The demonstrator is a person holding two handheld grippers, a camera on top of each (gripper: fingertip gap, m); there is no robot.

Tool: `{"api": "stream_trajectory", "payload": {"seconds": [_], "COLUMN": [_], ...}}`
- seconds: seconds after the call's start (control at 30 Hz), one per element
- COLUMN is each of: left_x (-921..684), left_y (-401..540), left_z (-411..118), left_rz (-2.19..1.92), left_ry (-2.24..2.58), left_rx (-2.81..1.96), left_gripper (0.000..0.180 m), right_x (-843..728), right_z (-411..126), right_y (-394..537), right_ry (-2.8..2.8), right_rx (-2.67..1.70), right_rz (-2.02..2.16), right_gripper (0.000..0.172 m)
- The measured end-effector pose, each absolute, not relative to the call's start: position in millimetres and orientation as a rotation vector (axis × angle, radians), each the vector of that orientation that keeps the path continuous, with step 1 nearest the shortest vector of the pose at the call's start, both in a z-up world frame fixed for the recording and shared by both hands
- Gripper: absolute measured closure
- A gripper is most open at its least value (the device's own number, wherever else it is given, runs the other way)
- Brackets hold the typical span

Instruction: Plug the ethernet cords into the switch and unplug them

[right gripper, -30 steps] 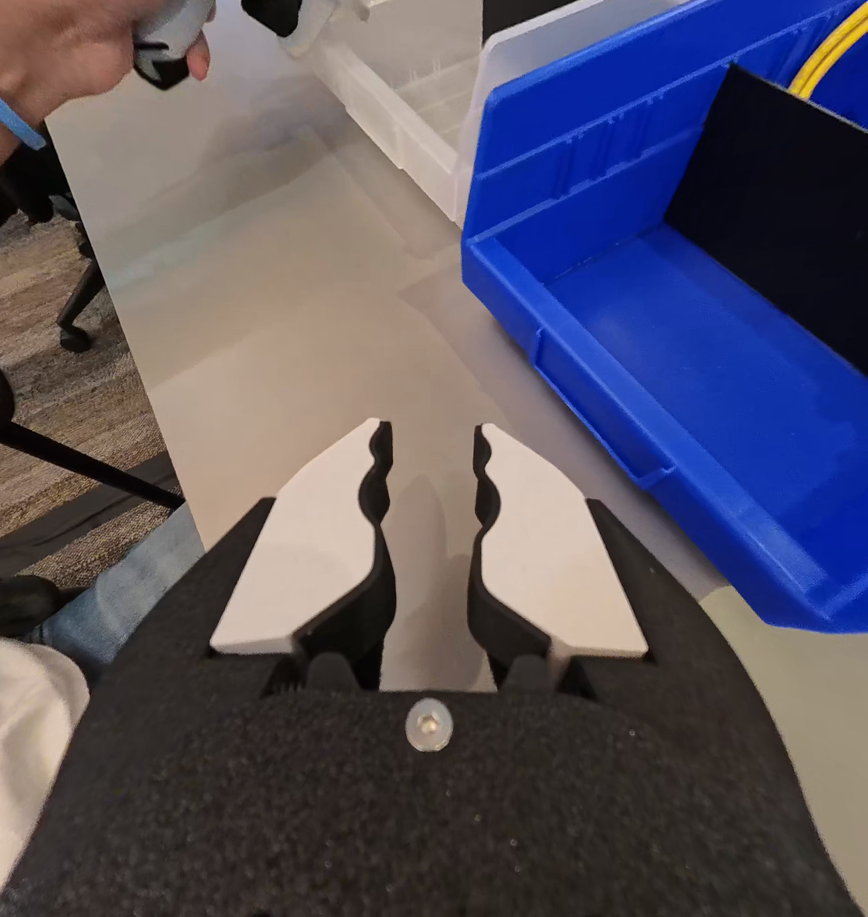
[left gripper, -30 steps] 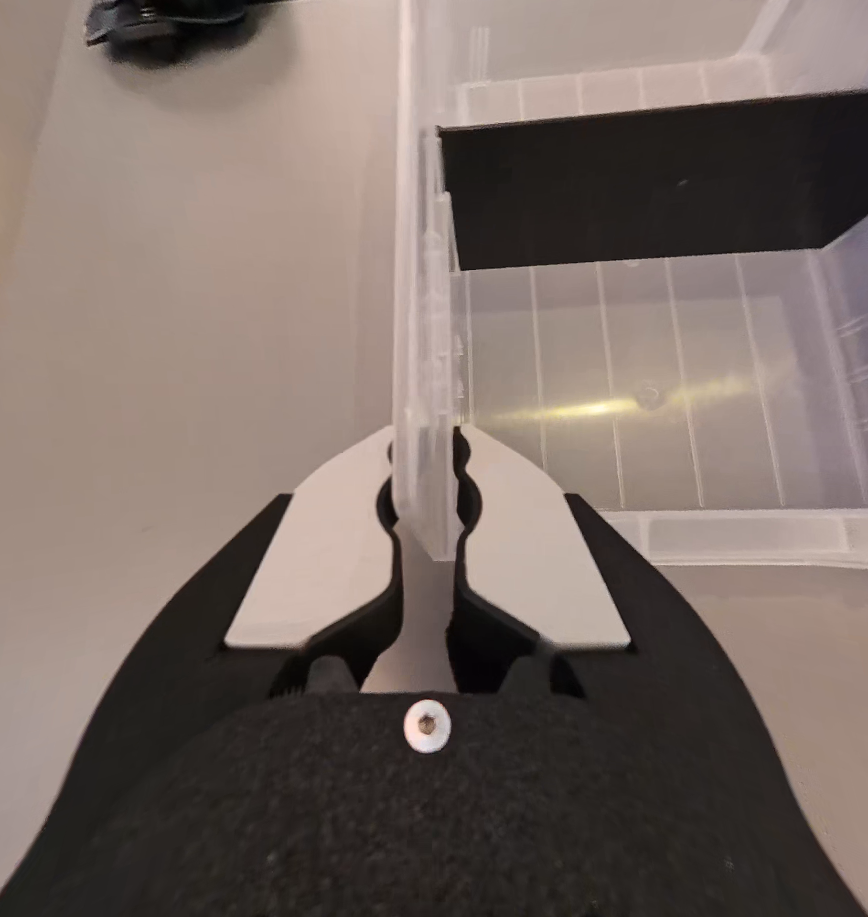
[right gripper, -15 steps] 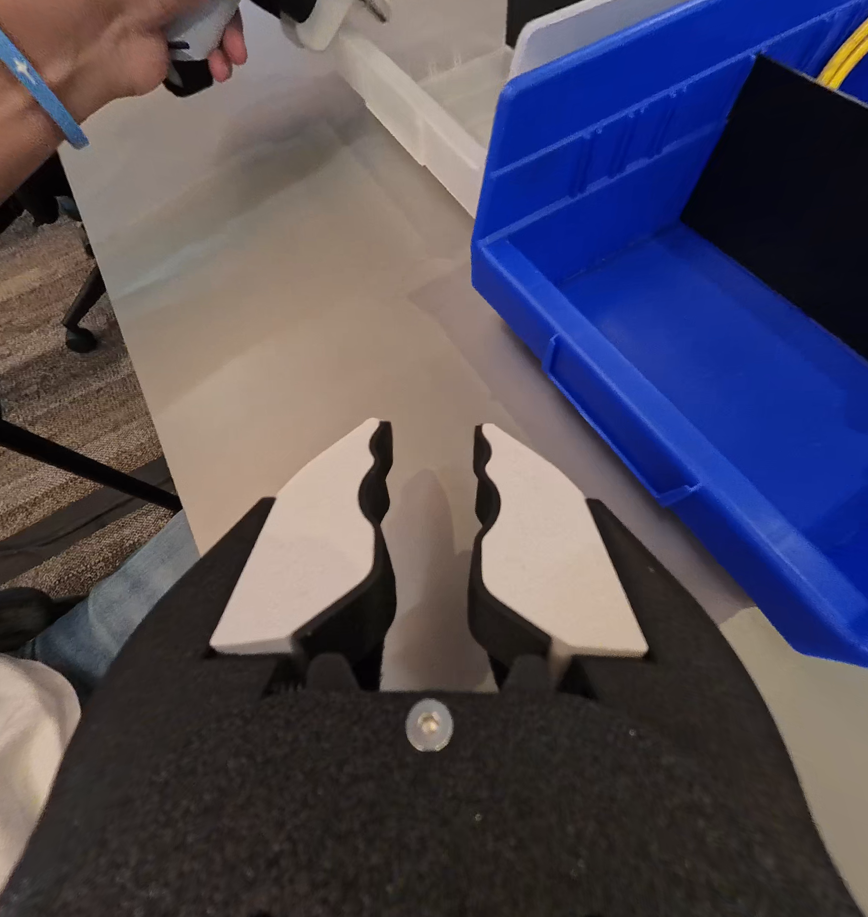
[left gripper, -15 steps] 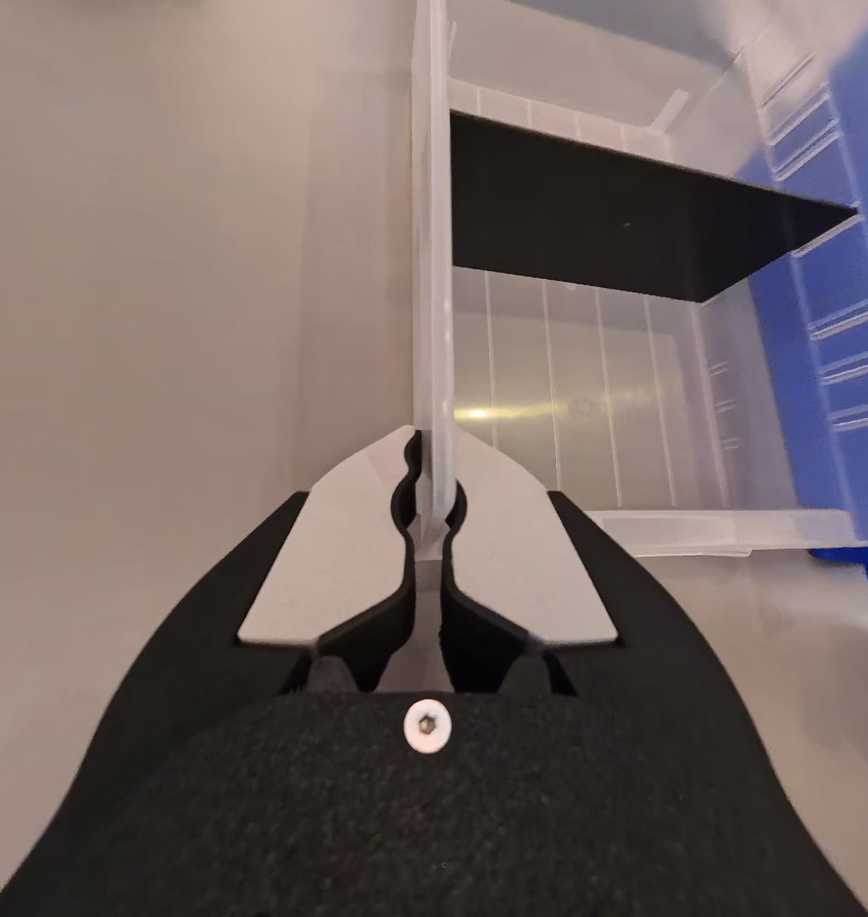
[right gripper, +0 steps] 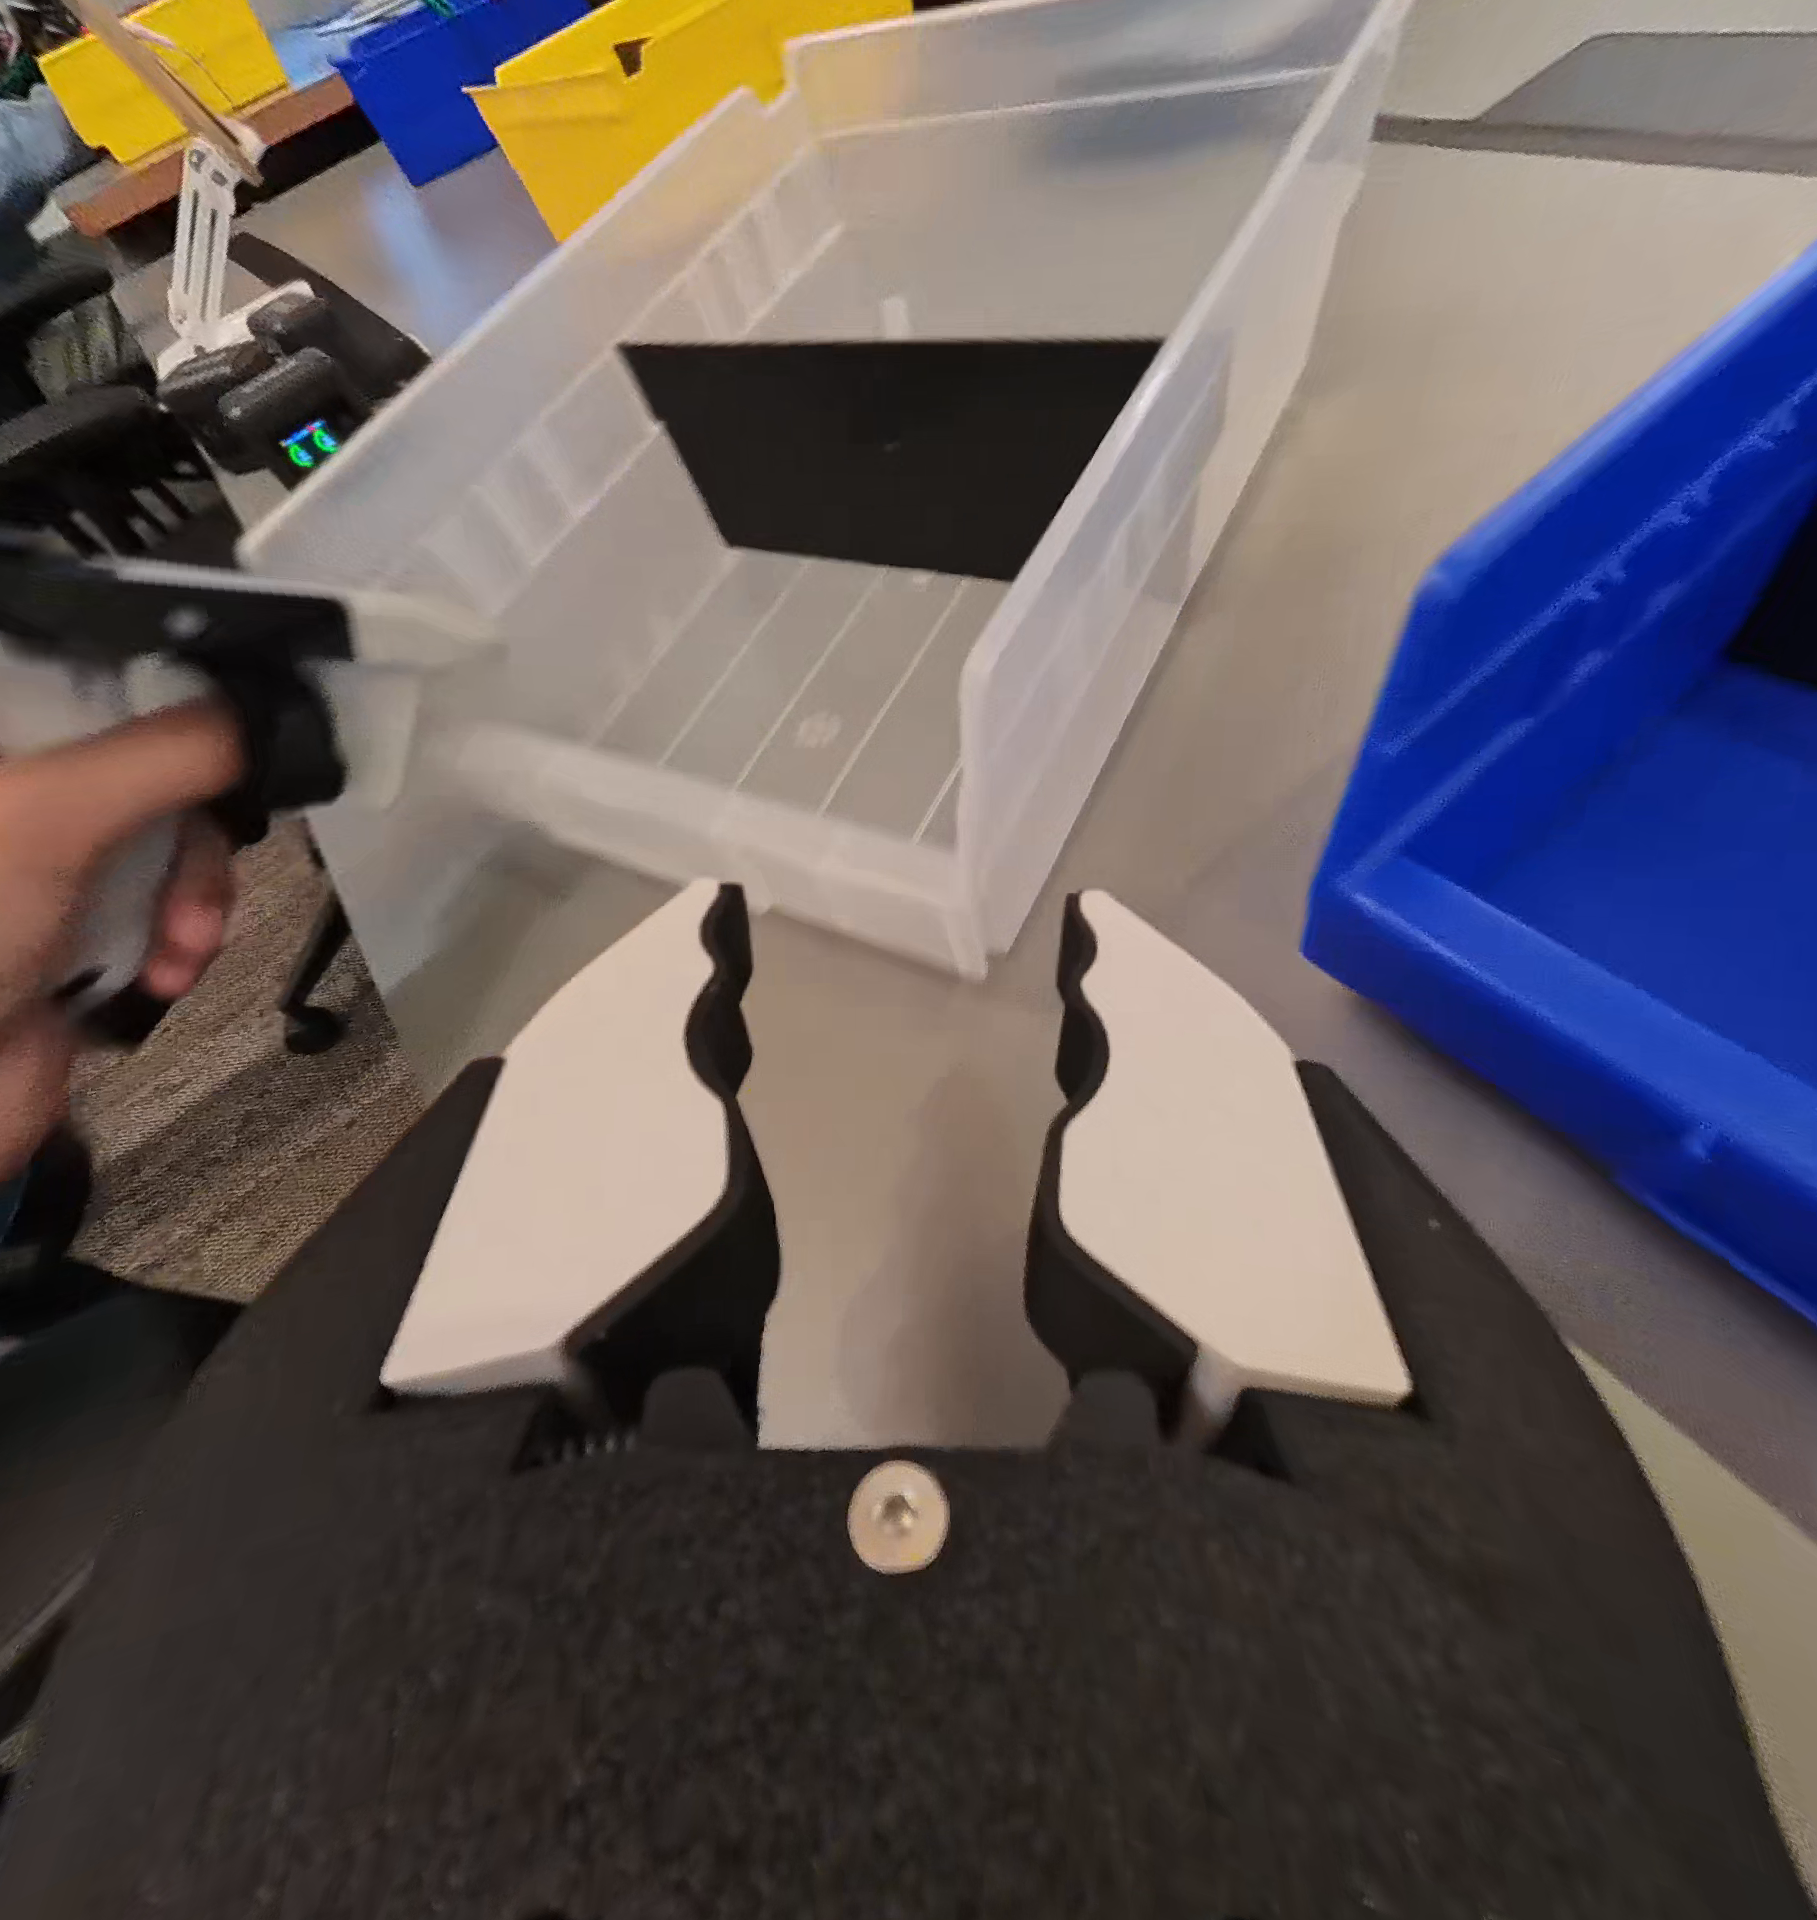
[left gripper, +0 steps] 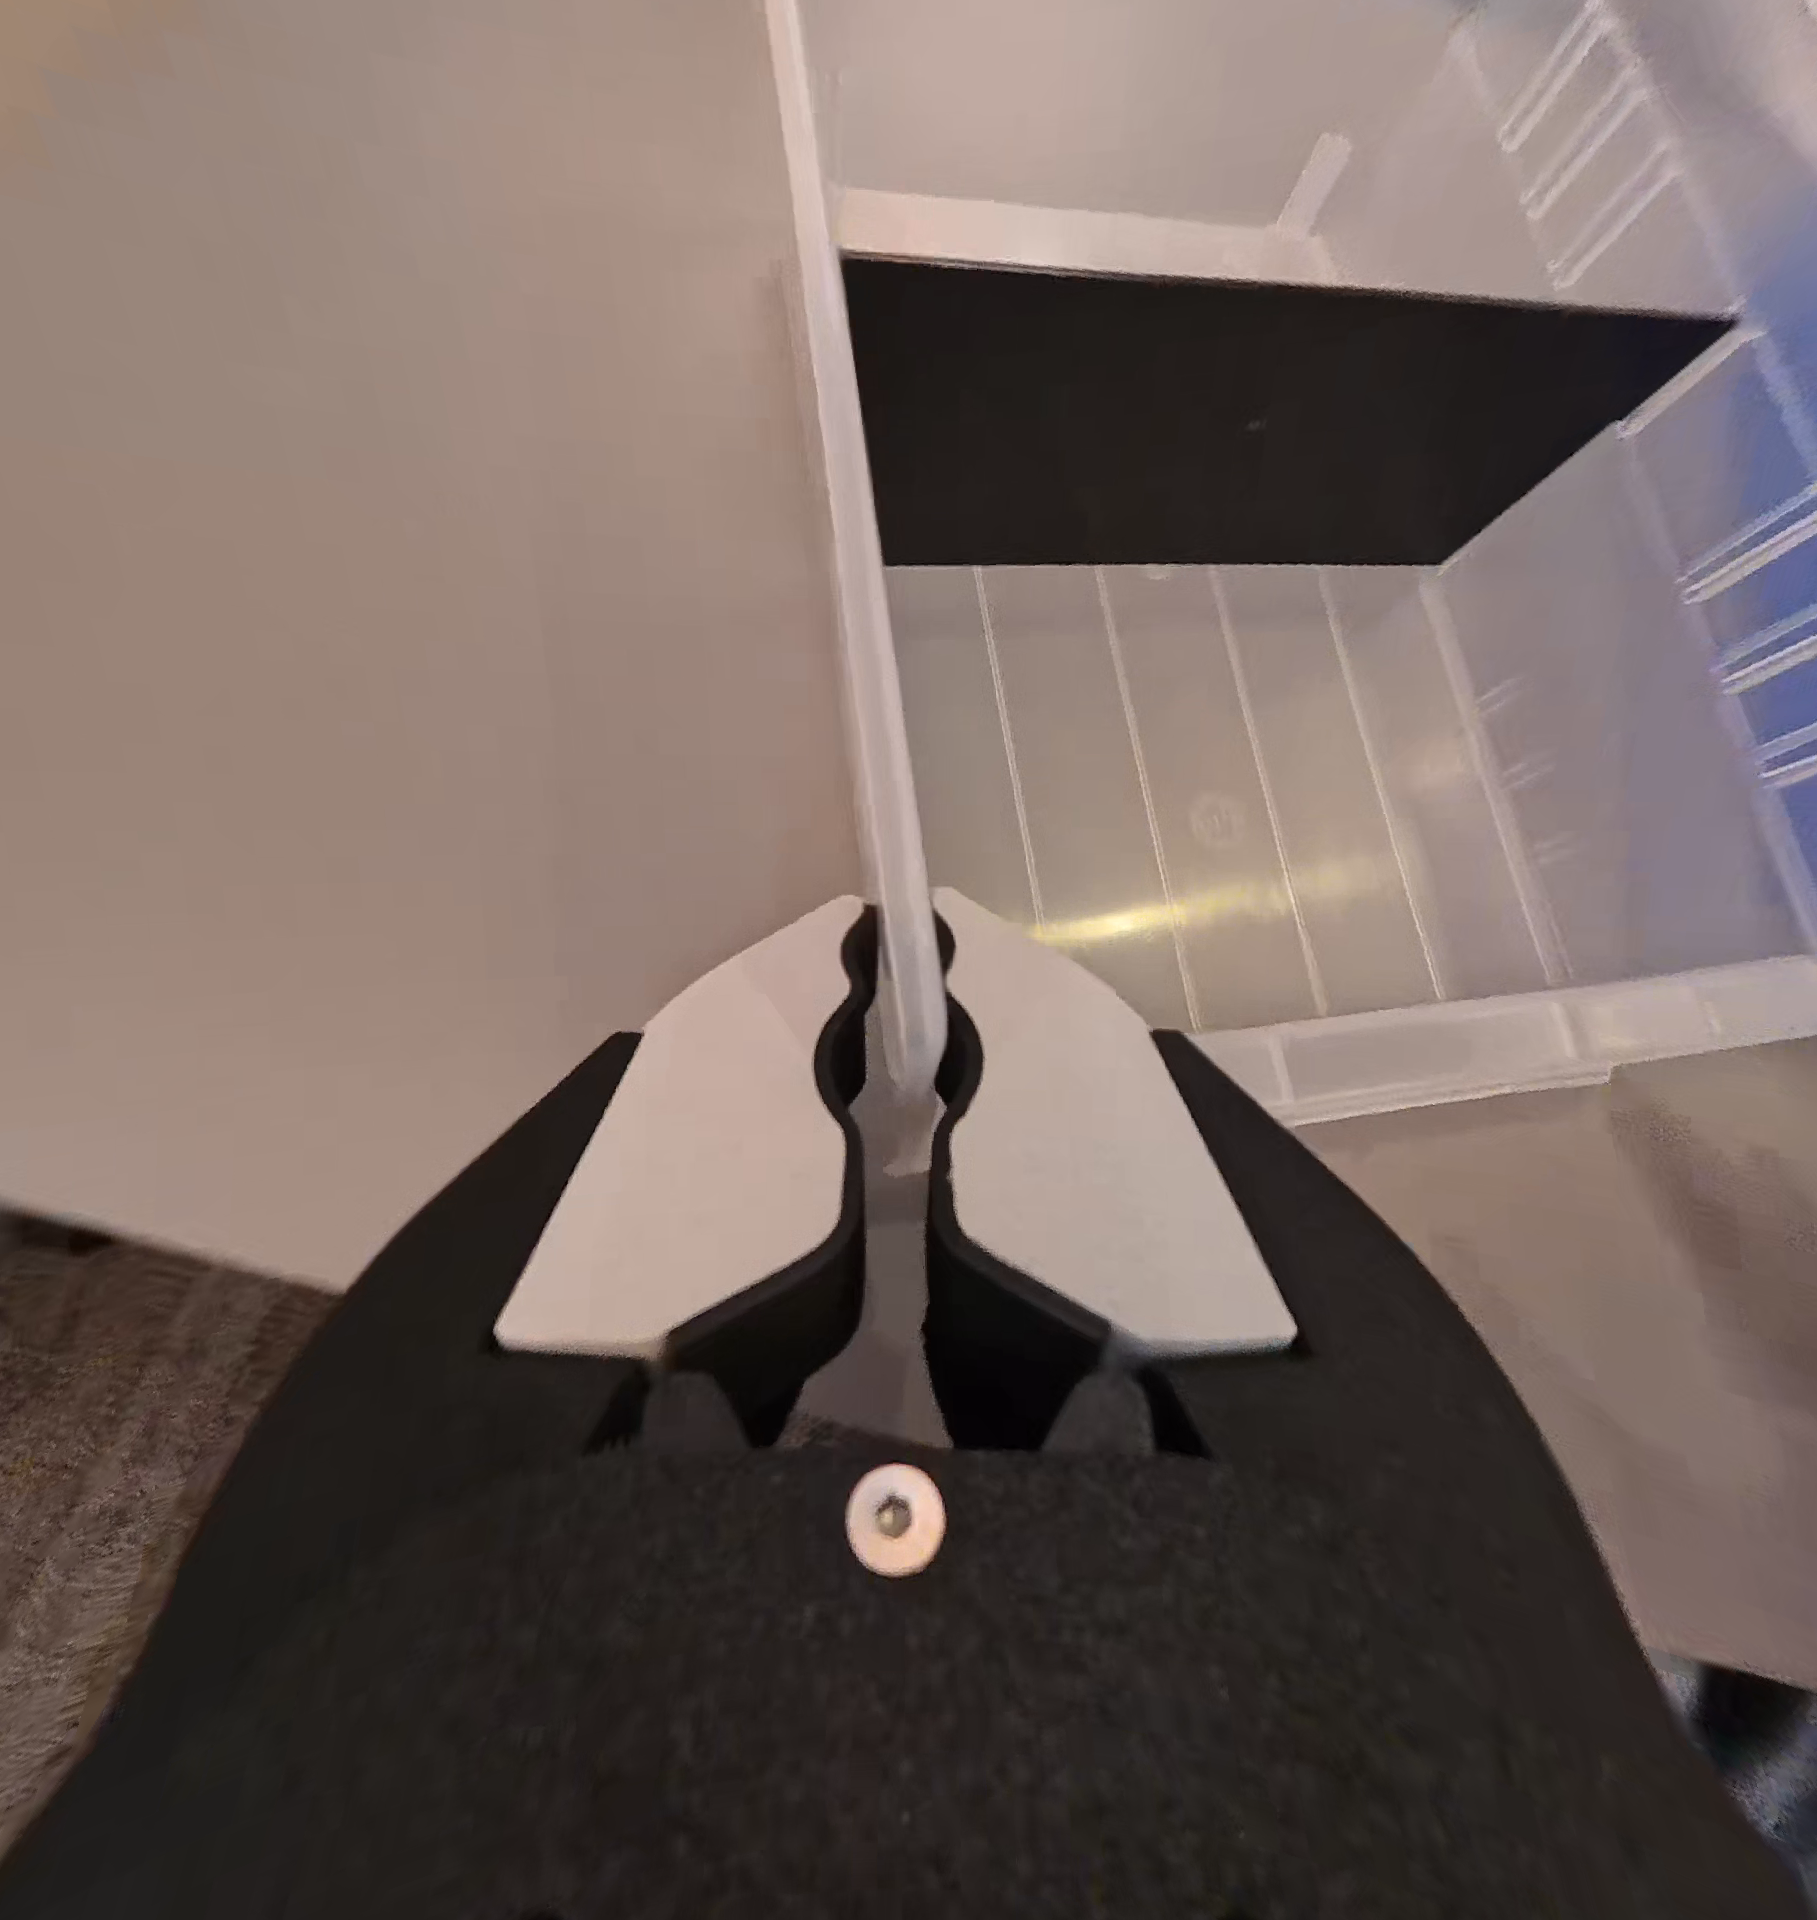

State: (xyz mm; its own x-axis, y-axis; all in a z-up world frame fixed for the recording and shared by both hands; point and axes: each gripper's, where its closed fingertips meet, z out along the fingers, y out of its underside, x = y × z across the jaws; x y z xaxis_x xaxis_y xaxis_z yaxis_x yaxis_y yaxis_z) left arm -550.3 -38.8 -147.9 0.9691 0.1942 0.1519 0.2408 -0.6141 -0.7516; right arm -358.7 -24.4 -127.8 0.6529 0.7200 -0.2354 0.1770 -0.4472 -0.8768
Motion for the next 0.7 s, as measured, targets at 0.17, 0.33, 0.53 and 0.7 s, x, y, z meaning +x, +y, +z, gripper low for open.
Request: {"api": "stream_trajectory", "payload": {"seconds": [0.17,0.33,0.53,0.7], "left_x": [-543.6,-543.2,-506.1,-410.5], "left_y": [-67.0,-76.0,-65.2,-4.7], "left_z": [-143.9,-111.5,-29.9,39.3], "left_rz": [-0.040,0.122,0.115,-0.022], "left_ry": [-0.324,-0.288,-0.202,-0.048], "left_rx": [-2.178,-2.075,-1.884,-1.810], "left_gripper": [0.173,0.172,0.173,0.175], "right_x": [-380.9,-376.9,-339.0,-236.2], "right_z": [-140.5,-131.5,-38.2,54.7], "right_y": [-4.1,10.4,11.2,27.4], "right_ry": [-0.735,-0.668,-0.566,-0.424], "right_rx": [-1.971,-1.959,-1.767,-1.613], "right_rz": [0.522,0.395,0.358,0.134], "right_gripper": [0.140,0.168,0.168,0.169]}}
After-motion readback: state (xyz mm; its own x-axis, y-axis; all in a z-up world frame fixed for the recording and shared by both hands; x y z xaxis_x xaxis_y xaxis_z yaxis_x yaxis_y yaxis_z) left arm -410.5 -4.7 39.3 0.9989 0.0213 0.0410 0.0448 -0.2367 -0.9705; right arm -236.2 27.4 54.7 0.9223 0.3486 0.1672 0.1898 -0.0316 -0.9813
